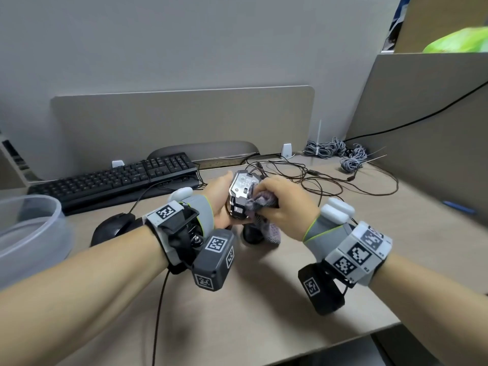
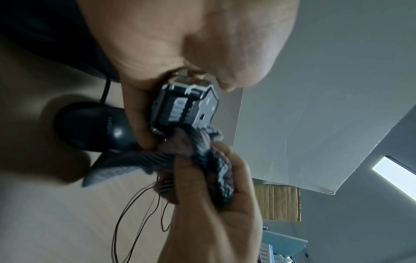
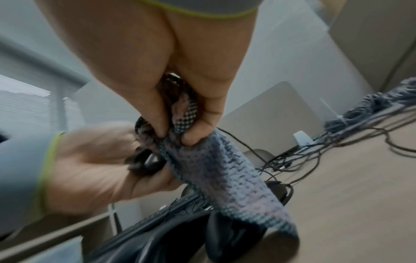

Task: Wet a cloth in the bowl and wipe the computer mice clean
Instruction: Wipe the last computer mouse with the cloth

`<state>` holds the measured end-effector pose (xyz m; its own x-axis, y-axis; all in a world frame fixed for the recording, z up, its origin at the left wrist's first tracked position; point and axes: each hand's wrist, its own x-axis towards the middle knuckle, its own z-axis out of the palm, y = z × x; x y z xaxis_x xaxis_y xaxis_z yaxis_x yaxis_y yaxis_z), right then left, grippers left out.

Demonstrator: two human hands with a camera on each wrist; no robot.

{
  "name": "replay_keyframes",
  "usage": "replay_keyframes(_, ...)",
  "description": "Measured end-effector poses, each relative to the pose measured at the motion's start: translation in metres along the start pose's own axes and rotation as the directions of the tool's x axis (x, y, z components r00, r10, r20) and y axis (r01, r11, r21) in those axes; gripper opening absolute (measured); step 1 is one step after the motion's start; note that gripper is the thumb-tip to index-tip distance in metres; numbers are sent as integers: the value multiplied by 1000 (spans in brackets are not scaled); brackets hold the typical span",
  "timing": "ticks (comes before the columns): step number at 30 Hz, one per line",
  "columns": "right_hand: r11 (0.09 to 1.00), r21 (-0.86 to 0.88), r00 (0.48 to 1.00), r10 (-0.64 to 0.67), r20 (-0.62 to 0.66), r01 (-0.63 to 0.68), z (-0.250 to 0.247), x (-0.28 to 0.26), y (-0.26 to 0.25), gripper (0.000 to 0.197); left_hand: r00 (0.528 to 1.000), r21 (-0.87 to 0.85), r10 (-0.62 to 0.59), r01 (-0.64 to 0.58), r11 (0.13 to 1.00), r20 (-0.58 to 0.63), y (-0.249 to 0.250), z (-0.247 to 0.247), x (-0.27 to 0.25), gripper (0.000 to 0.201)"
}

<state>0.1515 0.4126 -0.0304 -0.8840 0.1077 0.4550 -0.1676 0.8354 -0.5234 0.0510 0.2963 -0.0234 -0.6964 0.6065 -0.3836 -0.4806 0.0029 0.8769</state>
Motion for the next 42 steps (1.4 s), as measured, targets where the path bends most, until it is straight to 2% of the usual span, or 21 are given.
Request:
replay_keyframes(4,985,109,979,148,-140,-133,-10,12,15,25,997,17,54,-55,998,55,-3,0,-10,29)
replay_keyframes(7,987,109,972,134,-192,-114,-15,14,11,23,990,131,132,-137,982,49,-9,3,-10,13)
replay_keyframes(9,990,100,961,126,-246,-104,-21,16,11,21,980,232,199,-198,952,21,-14,4,-10,11)
replay_keyframes(10,989,101,954,134,-269,-111,-24,17,12,21,978,250,206,-203,947,13,-17,4,-11,13)
replay_keyframes(12,986,103,941,157,-299,-131,-28,21,17,20,970,317,242,-234,919,16,-22,3,-10,32)
replay_keyframes(14,990,51,945,143,-293,-134,-28,21,16,22,937,516,348,-307,800,19,-23,4,-10,52)
replay_keyframes(16,998,-43,979,44,-201,-54,-20,15,9,27,897,665,439,-352,658,40,-23,5,-10,68)
replay_keyframes(18,995,-98,995,-42,-89,33,-14,8,6,31,868,721,493,-377,581,57,-23,3,-9,83)
replay_keyframes(20,996,-92,996,8,-84,-15,-18,9,11,31,850,766,523,-374,523,58,-25,1,-8,90)
replay_keyframes(22,992,-69,987,99,-128,-109,-22,12,15,32,837,817,540,-370,441,88,-26,2,-8,91)
replay_keyframes(24,990,-126,992,55,-114,-70,-17,12,9,37,818,836,563,-387,388,117,-26,4,-8,88)
replay_keyframes(26,986,-164,998,-18,-68,6,-12,11,6,42,800,832,588,-403,381,118,-24,5,-8,84)
replay_keyframes(28,991,-122,997,38,-66,-46,-15,11,14,39,793,834,595,-412,367,130,-24,5,-8,88)
replay_keyframes(30,991,-54,991,115,-75,-119,-17,11,18,36,786,859,598,-407,312,156,-25,4,-8,96)
replay_keyframes(33,998,-52,999,30,-36,-32,-12,4,15,41,762,890,618,-400,217,193,-27,5,-7,94)
replay_keyframes(37,990,-100,995,101,-8,-102,-17,1,29,41,770,904,598,-392,171,221,-32,9,-7,96)
replay_keyframes(39,984,-159,996,88,34,-81,-19,-3,29,40,783,917,582,-369,147,222,-35,13,-8,95)
replay_keyframes(42,989,-149,999,28,44,-21,-23,-13,29,32,779,920,586,-367,135,225,-39,16,-5,93)
